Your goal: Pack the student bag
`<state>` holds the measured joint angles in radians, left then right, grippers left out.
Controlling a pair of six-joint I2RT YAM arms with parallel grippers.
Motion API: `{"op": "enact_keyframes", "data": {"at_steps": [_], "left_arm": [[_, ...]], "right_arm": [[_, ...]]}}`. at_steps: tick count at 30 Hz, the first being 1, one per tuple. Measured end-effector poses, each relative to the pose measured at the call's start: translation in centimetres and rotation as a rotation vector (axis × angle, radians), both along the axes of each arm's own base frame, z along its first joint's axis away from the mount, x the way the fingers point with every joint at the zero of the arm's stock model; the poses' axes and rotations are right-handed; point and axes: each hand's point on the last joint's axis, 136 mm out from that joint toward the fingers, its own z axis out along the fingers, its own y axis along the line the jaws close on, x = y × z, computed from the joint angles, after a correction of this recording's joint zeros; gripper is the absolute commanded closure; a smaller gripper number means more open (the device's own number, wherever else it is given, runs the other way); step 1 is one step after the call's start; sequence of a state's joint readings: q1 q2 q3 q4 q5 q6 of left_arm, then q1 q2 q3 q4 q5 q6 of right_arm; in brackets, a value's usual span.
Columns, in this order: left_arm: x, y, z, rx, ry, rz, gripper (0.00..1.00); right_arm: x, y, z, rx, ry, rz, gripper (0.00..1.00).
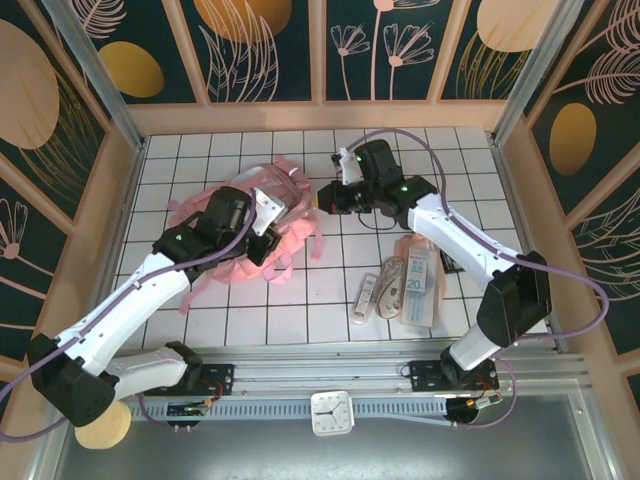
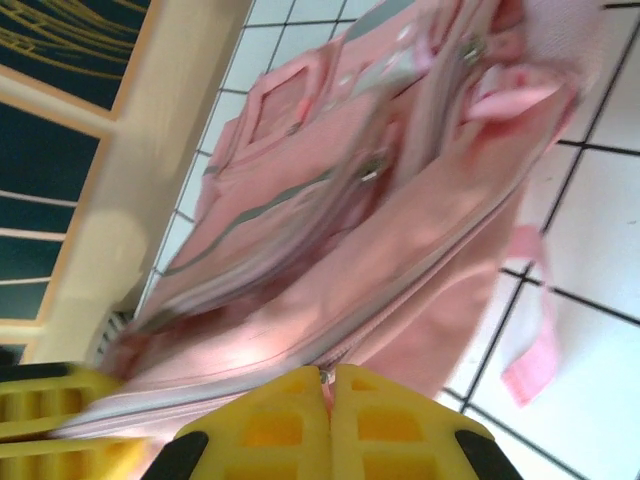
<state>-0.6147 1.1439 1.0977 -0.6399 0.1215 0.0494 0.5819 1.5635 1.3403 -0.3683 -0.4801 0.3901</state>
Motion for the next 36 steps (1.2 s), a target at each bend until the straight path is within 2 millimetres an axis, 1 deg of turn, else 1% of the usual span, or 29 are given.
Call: {"op": "enact_keyframes", "data": {"at_steps": [2,4,7,8,10,11,13,15,17,20,21,22,24,26,27,29,31,33,36], "left_arm": [[-0.3,0.2,1.4,0.003,-0.002,-0.006,1.00],[-0.4,0.3,3.3,-0.001,-0.018,-0.012,1.00],[-0.3,0.2,5.9,-0.010,-0.049,-0.017,1.00],[-0.1,0.2,6.6,-0.011,-0.055,-0.015,1.00],[0.1,0.3,7.4,-0.004,-0.063,-0.007,1.00],[0.1,0.4,7.5,0.001,-0.061,-0.004,1.00],[0.0,0.6,7.5,0.014,-0.051,0.001,1.00],[-0.1,0.7,7.2,0.025,-0.037,0.002,1.00],[-0.2,0.8,6.6,0.040,-0.016,0.002,1.00],[-0.3,0.9,5.8,0.051,0.002,0.006,1.00],[-0.4,0.9,5.5,0.049,0.009,0.006,0.74],[-0.5,0.9,5.3,0.047,0.016,0.004,0.49],[-0.8,0.9,5.3,0.023,0.018,0.014,0.35],[-0.8,0.9,5.5,-0.019,0.002,0.030,0.23],[-1.0,1.0,5.5,-0.043,-0.006,0.040,0.17],[-1.1,1.2,5.2,-0.074,-0.012,0.064,0.11],[-1.0,1.4,4.8,-0.095,-0.017,0.095,0.09],[-0.5,1.5,4.5,-0.106,-0.023,0.126,0.07],[0.7,1.3,3.4,-0.099,-0.010,0.171,0.07]], "right_arm": [[1.4,-1.2,-0.8,0.018,-0.017,-0.035,1.00],[3.3,-2.1,-1.4,0.036,-0.041,-0.071,1.00],[5.8,-2.6,-1.8,0.063,-0.083,-0.105,1.00],[6.3,-2.6,-2.1,0.068,-0.092,-0.111,1.00],[7.5,-2.5,-3.3,0.075,-0.101,-0.122,1.00],[7.9,-2.5,-4.0,0.074,-0.102,-0.125,1.00],[8.6,-2.6,-6.0,0.068,-0.089,-0.137,1.00],[8.8,-2.5,-7.7,0.081,-0.065,-0.124,1.00],[8.7,-2.2,-8.6,0.095,-0.051,-0.108,1.00],[8.7,-2.1,-9.0,0.109,-0.049,-0.096,1.00],[8.7,-2.3,-9.0,0.112,-0.045,-0.095,0.96],[8.7,-2.4,-9.1,0.116,-0.041,-0.092,0.87],[8.8,-3.0,-9.6,0.104,-0.018,-0.103,0.72],[8.9,-4.2,-10.5,0.070,0.014,-0.130,0.62],[9.0,-4.9,-10.9,0.052,0.027,-0.146,0.58],[8.9,-6.2,-11.6,0.010,0.071,-0.179,0.57],[8.2,-7.3,-12.0,-0.032,0.125,-0.205,0.54],[7.3,-7.8,-11.9,-0.058,0.165,-0.202,0.54],[6.4,-7.6,-11.5,-0.089,0.215,-0.175,0.53]]}}
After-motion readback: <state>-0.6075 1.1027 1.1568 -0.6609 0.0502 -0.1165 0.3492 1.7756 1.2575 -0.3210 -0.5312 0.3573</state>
